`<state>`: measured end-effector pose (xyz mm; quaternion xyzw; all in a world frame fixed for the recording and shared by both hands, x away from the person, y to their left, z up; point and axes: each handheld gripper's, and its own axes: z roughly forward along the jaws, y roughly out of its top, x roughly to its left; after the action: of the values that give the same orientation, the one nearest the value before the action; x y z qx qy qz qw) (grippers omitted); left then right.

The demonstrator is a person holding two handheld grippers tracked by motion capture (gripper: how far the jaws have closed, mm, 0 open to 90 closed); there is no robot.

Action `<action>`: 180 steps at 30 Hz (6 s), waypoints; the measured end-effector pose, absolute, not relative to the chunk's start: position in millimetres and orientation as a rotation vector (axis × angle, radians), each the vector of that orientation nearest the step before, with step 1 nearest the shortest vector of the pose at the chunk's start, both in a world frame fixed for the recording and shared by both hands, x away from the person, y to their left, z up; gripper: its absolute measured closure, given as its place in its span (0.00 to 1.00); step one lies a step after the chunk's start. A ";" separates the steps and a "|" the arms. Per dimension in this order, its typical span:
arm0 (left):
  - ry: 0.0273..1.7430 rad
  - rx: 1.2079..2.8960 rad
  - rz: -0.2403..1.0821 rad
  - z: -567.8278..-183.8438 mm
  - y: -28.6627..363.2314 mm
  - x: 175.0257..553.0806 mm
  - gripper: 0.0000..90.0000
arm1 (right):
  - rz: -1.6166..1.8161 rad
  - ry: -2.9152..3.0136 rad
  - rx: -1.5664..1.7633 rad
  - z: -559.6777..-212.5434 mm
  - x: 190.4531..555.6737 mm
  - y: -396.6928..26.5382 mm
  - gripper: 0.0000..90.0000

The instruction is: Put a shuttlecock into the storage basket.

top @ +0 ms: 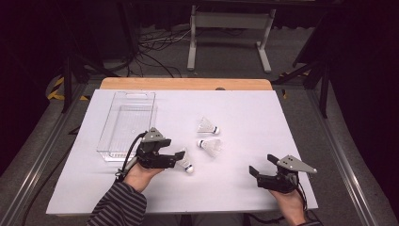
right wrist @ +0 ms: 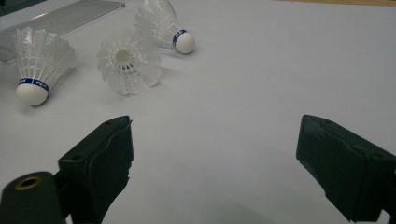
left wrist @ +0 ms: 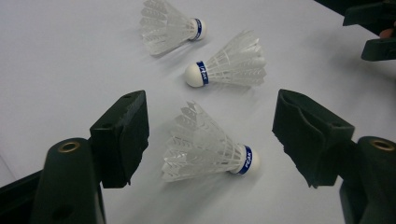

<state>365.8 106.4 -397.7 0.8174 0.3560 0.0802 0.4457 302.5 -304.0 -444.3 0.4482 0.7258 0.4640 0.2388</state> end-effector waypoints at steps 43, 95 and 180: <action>1.015 2.291 0.079 -408.3 84.1 393.8 0.47 | 1.255 2.003 1.225 -445.4 303.2 -303.1 0.13; 0.884 2.406 0.013 -413.9 83.4 395.2 1.00 | 1.246 2.008 1.224 -445.8 303.6 -302.9 0.13; 0.935 2.199 0.133 -339.5 152.4 388.2 1.00 | 1.244 2.006 1.225 -446.0 303.9 -302.5 0.13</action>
<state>388.2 152.4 -339.5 0.8552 0.3637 0.0517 0.3656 303.9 -302.5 -446.0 0.4472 0.7326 0.4542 0.2388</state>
